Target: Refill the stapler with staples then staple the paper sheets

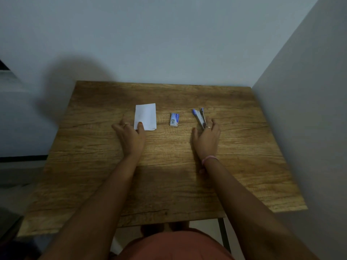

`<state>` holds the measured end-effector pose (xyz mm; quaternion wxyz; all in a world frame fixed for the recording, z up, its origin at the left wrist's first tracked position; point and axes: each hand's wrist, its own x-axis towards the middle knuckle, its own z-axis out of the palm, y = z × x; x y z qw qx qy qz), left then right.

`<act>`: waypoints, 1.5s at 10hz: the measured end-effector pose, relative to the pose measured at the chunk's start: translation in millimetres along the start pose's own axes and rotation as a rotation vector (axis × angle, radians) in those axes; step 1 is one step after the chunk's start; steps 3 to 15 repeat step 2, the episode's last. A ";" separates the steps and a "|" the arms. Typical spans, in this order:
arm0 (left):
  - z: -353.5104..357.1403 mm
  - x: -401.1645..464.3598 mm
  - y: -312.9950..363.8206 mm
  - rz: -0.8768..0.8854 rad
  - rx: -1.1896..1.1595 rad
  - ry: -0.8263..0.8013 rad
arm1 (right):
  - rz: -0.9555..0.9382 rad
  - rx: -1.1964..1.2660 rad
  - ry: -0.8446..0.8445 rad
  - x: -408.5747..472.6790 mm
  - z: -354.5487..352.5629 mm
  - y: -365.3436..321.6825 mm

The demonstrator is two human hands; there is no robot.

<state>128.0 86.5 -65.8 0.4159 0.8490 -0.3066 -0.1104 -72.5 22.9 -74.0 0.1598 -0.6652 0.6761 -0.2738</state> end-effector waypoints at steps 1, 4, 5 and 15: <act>-4.0 -2.9 8.6 0.053 -0.018 0.017 | 0.029 -0.046 0.020 1.4 -10.7 -7.2; -4.0 1.0 25.9 0.122 -0.086 0.034 | 0.012 -0.043 0.051 11.9 -22.0 -17.6; -4.0 1.0 25.9 0.122 -0.086 0.034 | 0.012 -0.043 0.051 11.9 -22.0 -17.6; -4.0 1.0 25.9 0.122 -0.086 0.034 | 0.012 -0.043 0.051 11.9 -22.0 -17.6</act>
